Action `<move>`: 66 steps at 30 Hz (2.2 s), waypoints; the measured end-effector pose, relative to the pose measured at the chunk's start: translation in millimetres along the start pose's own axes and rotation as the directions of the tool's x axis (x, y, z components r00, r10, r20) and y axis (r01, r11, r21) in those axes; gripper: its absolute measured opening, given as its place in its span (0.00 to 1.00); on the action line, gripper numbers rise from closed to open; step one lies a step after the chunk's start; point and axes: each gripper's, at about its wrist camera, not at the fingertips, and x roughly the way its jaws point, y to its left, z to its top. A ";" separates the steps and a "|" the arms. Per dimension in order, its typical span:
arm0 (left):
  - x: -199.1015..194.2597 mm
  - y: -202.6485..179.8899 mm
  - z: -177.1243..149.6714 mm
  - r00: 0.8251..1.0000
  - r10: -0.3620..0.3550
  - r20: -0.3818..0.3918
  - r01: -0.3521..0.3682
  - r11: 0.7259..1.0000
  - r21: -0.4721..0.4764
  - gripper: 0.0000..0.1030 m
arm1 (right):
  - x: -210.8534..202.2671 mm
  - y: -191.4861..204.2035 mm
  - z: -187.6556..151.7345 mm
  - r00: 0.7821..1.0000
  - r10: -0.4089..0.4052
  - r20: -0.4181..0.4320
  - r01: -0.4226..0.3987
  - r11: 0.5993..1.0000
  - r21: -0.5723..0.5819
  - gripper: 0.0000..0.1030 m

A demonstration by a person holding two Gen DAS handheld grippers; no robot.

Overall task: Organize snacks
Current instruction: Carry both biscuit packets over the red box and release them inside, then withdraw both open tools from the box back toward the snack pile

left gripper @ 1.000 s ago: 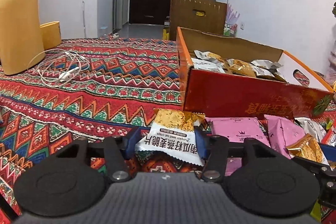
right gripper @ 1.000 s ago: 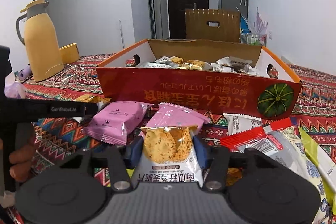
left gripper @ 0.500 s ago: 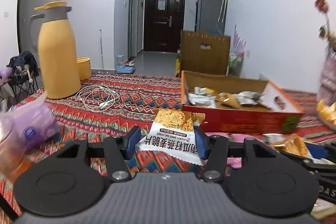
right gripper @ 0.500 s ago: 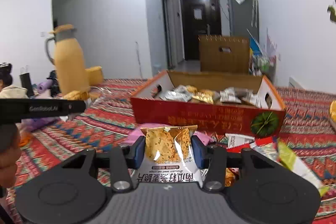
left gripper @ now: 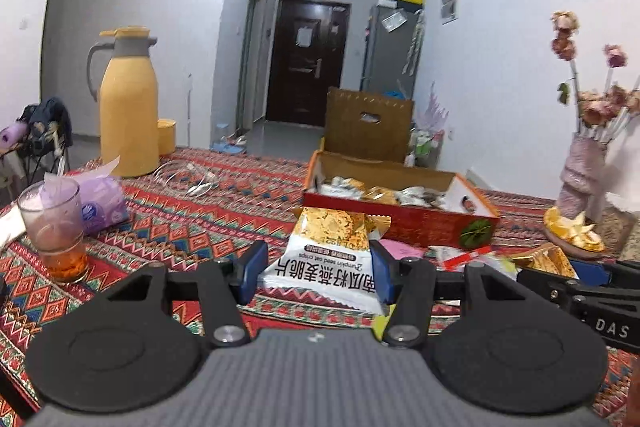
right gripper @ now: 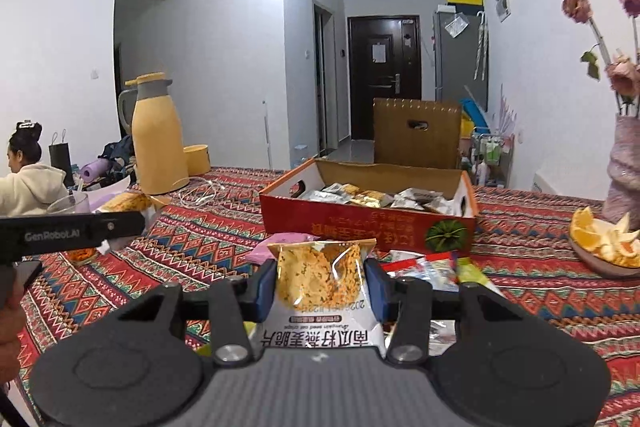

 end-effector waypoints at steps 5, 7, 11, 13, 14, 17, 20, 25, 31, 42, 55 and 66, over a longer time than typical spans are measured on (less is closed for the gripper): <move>-7.4 -11.3 1.8 0.999 -0.036 0.021 0.036 0.999 0.025 0.53 | -13.6 -11.1 -1.8 1.000 -0.021 0.018 0.020 1.000 0.017 0.44; -2.0 -12.5 6.3 0.999 -0.050 0.020 0.050 0.998 0.027 0.53 | -12.9 -16.9 -0.1 1.000 -0.019 0.021 0.019 1.000 0.023 0.44; 20.8 -9.2 27.3 0.997 -0.079 0.009 0.078 0.996 0.049 0.53 | -9.7 -27.1 11.5 0.998 -0.020 0.059 0.019 1.000 0.018 0.44; 34.7 -9.5 43.8 0.996 -0.084 0.008 0.083 0.994 0.072 0.53 | -3.1 -35.0 22.6 0.997 -0.011 0.081 0.008 0.999 0.034 0.44; 43.5 -10.6 54.0 0.995 -0.098 0.012 0.096 0.991 0.093 0.53 | 1.0 -40.7 29.5 0.996 -0.005 0.090 0.001 0.999 0.039 0.44; 74.7 -16.3 76.2 0.992 -0.121 0.025 0.116 0.985 0.128 0.53 | 20.2 -56.8 52.3 0.994 0.025 0.104 -0.029 0.999 0.045 0.44; 124.5 -25.0 90.4 0.995 -0.101 -0.015 0.102 0.984 0.145 0.53 | 51.7 -72.2 77.2 0.994 0.032 0.101 -0.036 0.999 0.037 0.44; 212.5 -26.2 113.5 0.991 -0.102 -0.086 0.110 0.989 0.101 0.53 | 131.0 -108.2 111.0 0.997 0.067 0.041 -0.071 0.991 0.116 0.44; 307.1 -23.4 117.6 0.985 -0.052 -0.164 0.063 0.996 0.065 0.53 | 240.1 -132.0 123.8 0.995 0.067 -0.070 -0.051 0.977 0.209 0.45; 400.5 -24.3 68.4 0.960 -0.111 -0.256 0.107 0.994 -0.028 0.70 | 379.1 -138.6 100.0 0.966 -0.014 -0.259 0.087 0.958 0.275 0.83; 368.4 -44.8 82.5 0.971 -0.090 -0.219 0.110 0.991 0.080 0.69 | 346.1 -143.6 106.7 0.967 -0.055 -0.249 0.115 0.966 0.232 0.84; 192.0 -42.3 113.1 0.977 -0.204 -0.053 0.210 0.965 0.160 0.79 | 171.1 -140.5 134.2 0.991 -0.095 -0.093 0.106 0.988 0.115 0.89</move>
